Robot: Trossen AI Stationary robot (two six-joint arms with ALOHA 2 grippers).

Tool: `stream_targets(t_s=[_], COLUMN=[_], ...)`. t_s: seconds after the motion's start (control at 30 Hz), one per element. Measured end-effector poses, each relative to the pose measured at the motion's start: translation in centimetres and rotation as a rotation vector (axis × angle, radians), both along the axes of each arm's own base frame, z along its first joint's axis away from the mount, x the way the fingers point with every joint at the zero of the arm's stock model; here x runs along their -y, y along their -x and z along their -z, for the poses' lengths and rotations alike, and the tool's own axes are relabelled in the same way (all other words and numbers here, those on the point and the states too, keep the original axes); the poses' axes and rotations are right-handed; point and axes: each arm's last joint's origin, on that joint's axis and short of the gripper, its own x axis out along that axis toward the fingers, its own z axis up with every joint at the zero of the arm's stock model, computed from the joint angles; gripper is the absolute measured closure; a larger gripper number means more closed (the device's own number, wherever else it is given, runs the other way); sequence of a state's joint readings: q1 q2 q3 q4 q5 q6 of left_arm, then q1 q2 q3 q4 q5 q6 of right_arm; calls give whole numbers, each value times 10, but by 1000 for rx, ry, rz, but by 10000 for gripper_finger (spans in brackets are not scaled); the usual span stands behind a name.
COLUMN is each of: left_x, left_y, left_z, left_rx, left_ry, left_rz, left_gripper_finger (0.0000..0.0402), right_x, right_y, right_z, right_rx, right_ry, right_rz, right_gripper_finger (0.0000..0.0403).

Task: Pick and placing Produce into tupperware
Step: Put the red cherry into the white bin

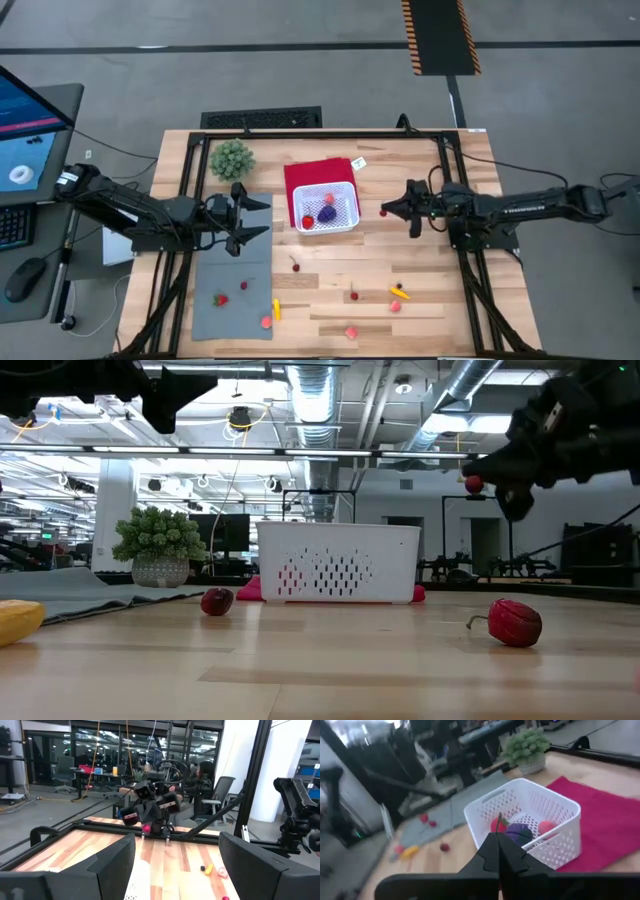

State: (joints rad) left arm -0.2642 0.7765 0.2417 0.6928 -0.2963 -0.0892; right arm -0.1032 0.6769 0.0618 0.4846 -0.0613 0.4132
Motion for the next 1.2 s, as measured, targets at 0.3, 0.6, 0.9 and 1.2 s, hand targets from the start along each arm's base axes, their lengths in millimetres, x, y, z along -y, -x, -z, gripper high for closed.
stream_targets(t_s=[0.3,0.6,0.9,1.2], left_x=[0,0,0,-1], left_y=[0,0,0,0], left_z=[0,-2,-1,-1], left_rx=[0,15,15,12], left_ry=[-4,6,8,-4], left_rz=[-7,-7,-7,-48], left_gripper_finger=[125,125,125,125], right_x=[3,20,35,39], right_y=[5,9,13,13], right_z=[8,-13,-16,1], right_rx=[63,300,321,117], right_ry=[-139,-337,-290,-43], right_rz=[40,102,156,296], right_gripper_finger=[392,392,392,392])
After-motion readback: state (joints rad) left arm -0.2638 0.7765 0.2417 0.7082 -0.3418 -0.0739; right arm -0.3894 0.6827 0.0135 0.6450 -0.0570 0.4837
